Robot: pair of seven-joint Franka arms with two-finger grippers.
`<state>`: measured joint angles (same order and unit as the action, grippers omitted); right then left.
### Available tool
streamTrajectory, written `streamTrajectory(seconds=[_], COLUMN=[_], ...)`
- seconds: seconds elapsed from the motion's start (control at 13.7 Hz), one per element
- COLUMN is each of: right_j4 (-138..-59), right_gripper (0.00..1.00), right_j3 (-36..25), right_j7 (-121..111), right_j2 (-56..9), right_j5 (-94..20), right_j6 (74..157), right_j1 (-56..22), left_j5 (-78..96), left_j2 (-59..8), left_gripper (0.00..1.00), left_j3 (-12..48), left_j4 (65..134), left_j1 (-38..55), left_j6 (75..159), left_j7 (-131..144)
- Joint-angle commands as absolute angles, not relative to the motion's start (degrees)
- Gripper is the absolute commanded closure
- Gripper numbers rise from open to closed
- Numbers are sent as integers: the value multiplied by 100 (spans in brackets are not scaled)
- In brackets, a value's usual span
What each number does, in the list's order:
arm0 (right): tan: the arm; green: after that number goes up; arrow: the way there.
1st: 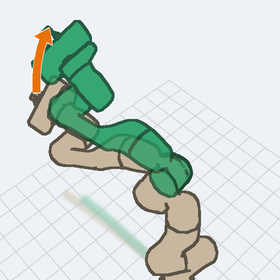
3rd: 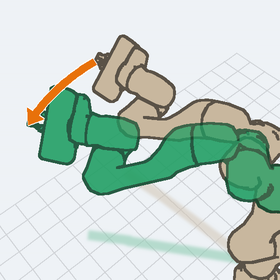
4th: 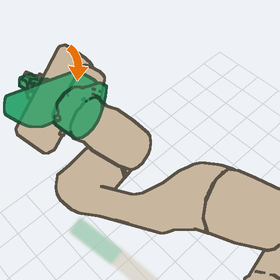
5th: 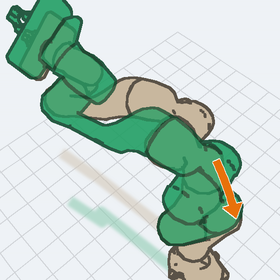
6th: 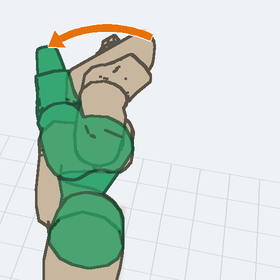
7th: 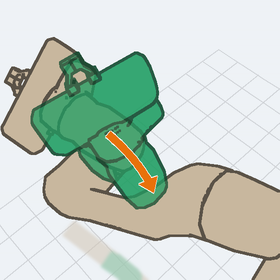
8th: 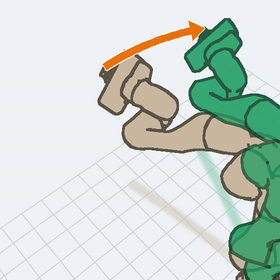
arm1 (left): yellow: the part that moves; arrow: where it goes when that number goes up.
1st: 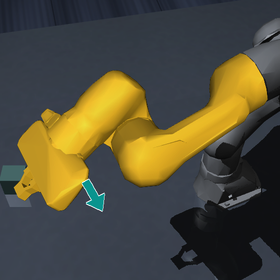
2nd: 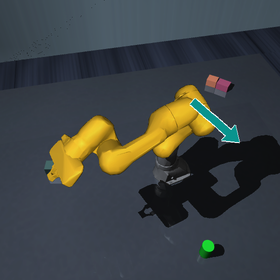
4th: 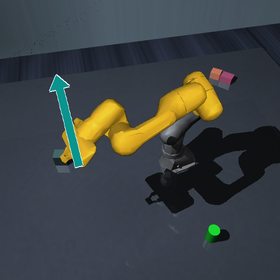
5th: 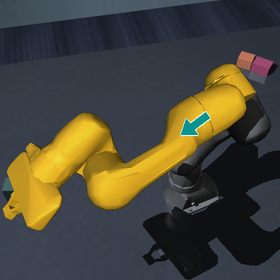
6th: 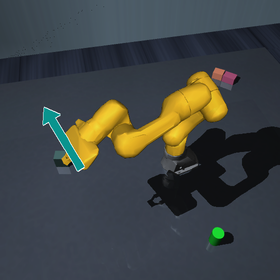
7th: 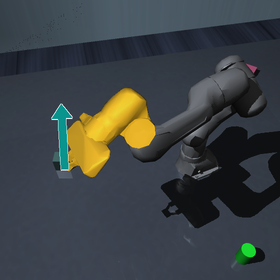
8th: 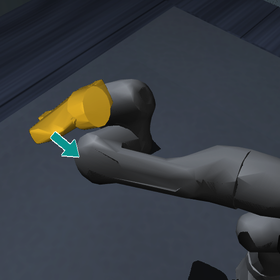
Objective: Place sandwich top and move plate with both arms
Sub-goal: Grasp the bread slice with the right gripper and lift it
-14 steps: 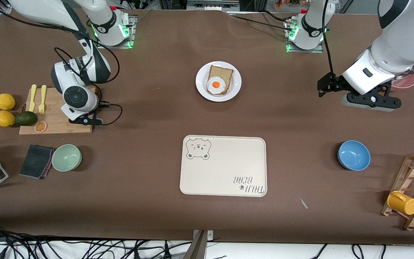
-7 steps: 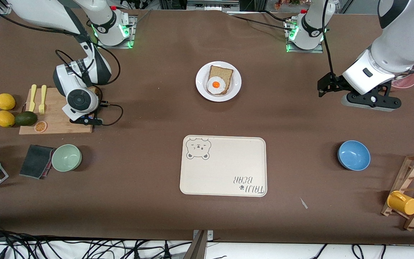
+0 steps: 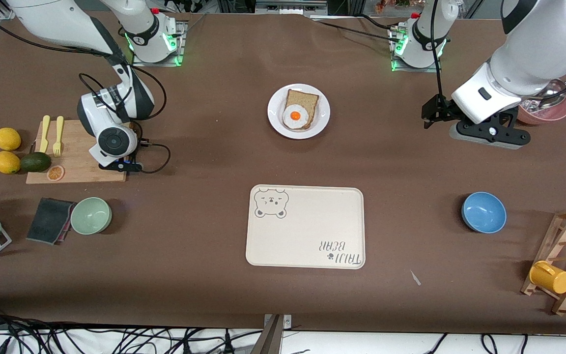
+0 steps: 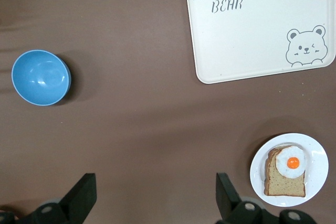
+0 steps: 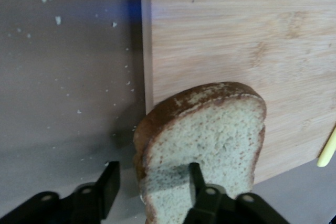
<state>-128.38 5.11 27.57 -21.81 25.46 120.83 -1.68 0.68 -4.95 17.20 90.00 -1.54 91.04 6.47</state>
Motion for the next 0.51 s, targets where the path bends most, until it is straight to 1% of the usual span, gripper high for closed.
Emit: streamTrajectory(seconds=[0.0,0.07,0.15,0.29,0.44], right_j4=[-12744,-12744,-12727,-12465,-11982], right_gripper=[83,95,100,100,100], right_j3=[519,519,519,545,624], right_j7=[2935,2927,2927,2936,2892], right_j2=[-2232,-2206,-2163,-2136,-2127], right_j5=[2681,2681,2681,2663,2593], right_j6=[11988,11953,11866,11490,10840], right_j1=[-158,-158,-158,-158,-167], left_j5=[193,193,193,202,202], left_j2=[-466,-475,-475,-475,-475], left_gripper=[0,0,0,0,0], left_j3=[1731,1731,1731,1740,1740], left_j4=[8974,8974,8965,8965,8974], left_j1=[-176,-176,-176,-176,-176], left_j6=[9026,9035,9035,9035,9044], left_j7=[668,668,677,677,677])
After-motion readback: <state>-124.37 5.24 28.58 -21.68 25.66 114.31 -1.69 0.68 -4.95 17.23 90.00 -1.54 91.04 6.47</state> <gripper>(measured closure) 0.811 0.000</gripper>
